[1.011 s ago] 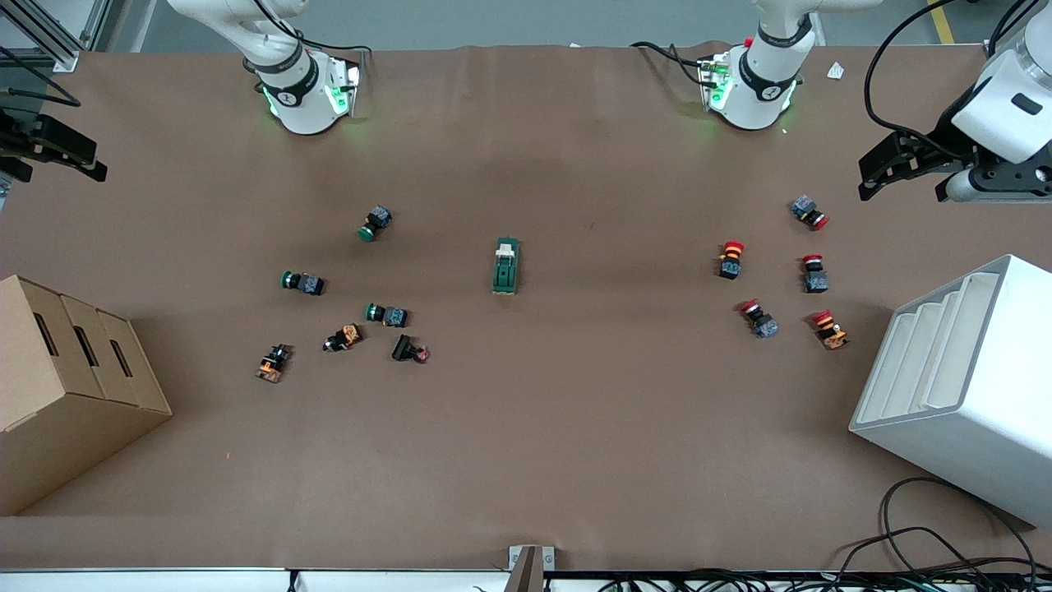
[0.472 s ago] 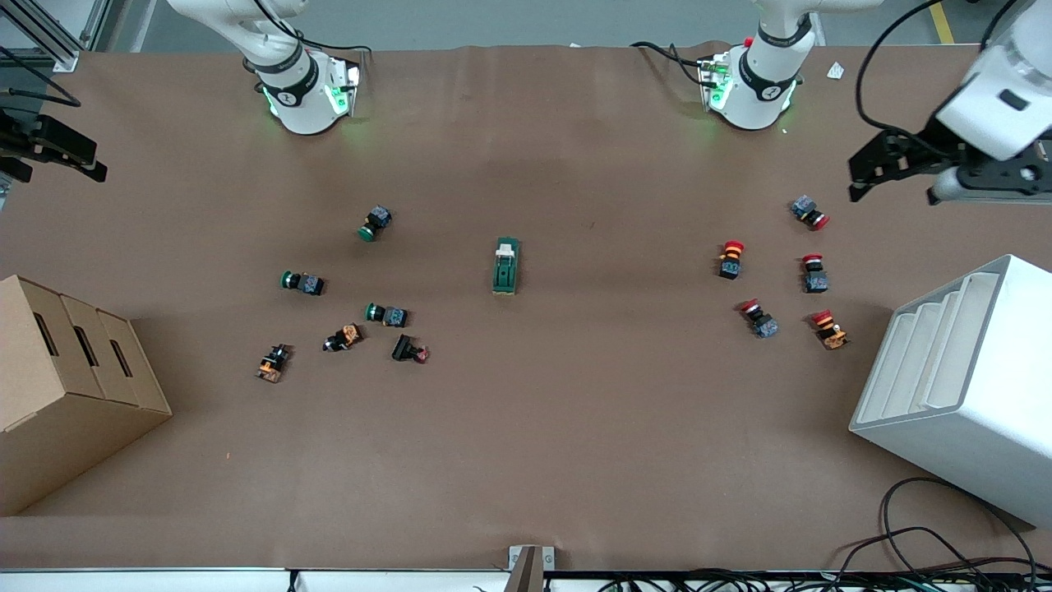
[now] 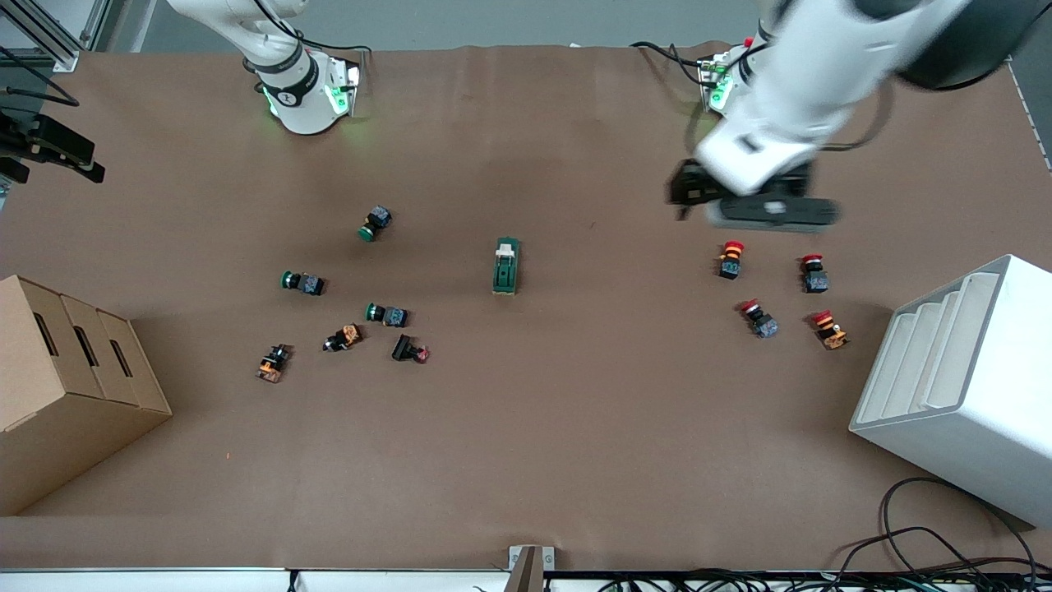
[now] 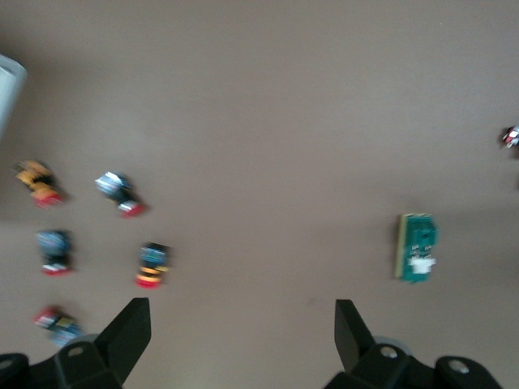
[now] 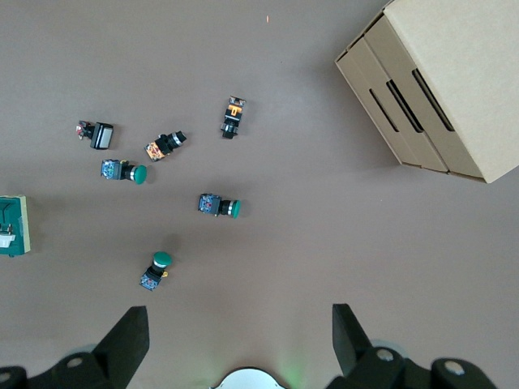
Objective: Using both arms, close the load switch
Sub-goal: 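Move the left gripper over the teal load switch and lower onto it, then hold the switch with the left gripper while the right gripper reaches it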
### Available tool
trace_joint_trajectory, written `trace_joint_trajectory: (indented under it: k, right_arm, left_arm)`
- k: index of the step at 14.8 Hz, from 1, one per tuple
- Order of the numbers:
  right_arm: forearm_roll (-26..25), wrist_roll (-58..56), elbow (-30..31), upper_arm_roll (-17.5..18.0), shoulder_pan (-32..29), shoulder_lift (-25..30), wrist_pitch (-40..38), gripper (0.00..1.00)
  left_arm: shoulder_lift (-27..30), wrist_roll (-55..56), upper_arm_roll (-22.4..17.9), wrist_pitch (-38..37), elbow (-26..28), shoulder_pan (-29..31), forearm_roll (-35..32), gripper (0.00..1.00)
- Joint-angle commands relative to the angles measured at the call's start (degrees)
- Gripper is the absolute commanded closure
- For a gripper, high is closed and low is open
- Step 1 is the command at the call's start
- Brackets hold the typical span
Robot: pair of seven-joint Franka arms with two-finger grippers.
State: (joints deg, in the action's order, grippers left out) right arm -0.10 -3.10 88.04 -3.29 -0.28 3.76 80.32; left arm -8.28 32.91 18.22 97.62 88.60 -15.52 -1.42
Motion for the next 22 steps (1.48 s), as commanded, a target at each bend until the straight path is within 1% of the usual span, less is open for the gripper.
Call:
trace_joint_trajectory:
  k: [1,3,5,6,8,9,11,14,15,17,18,22]
  right_arm:
    - [-0.6,0.03,-0.24,0.04,-0.16,-2.87,0.27,0.0]
    - [-0.69,-0.15,-0.24,-0.04,-0.42,-4.37,0.45,0.0]
    - [-0.87,-0.5,-0.24,-0.22,-0.51,-6.39,0.54,0.0]
    - [-1.3,-0.41,-0.41,-0.22,-0.34,-8.23,-0.16,0.0]
    - [-0.26,0.46,-0.06,0.04,0.19,-8.51,-0.43,0.0]
    - [0.79,2.21,0.55,0.22,0.54,-8.51,0.01,0.0]
    - [6.49,11.93,3.87,0.22,1.77,-8.51,2.63,0.0]
    - [8.09,21.7,10.38,0.31,6.33,-8.51,9.57,0.0]
    - [8.97,26.52,12.66,0.31,8.35,-8.51,12.72,0.0]
    - [10.21,36.54,15.57,0.31,13.09,-9.03,18.52,0.0]
    - [10.21,40.25,16.45,0.31,15.64,-10.08,21.25,0.0]
    - [10.3,55.63,17.08,0.31,25.83,-16.49,31.01,0.0]
  left_arm:
    - [-3.75,12.48,0.33,5.36,1.55,-6.94,-5.14,0.0]
    - [-6.38,23.9,0.33,12.38,4.81,-12.05,-8.67,0.0]
    - [-9.98,32.45,0.33,18.11,6.75,-16.27,-13.67,0.0]
    - [-12.0,36.75,0.33,20.05,7.11,-18.03,-16.92,0.0]
    - [-16.4,47.38,0.33,24.18,7.11,-21.73,-23.16,0.0]
    - [-18.24,51.25,0.33,26.02,7.11,-22.79,-26.24,0.0]
    - [-21.76,56.89,0.33,28.84,6.93,-25.59,-33.69,0.01]
    - [-26.51,67.95,0.33,31.31,6.85,-28.5,-46.79,0.02]
    - [-28.44,71.99,0.33,31.49,6.93,-29.64,-51.71,0.02]
    - [-30.47,77.99,0.33,31.49,7.8,-30.96,-58.67,0.02]
    - [-31.09,80.45,0.33,31.49,9.03,-32.36,-62.18,0.02]
    - [-32.67,90.04,0.33,31.4,12.99,-33.69,-75.11,0.02]
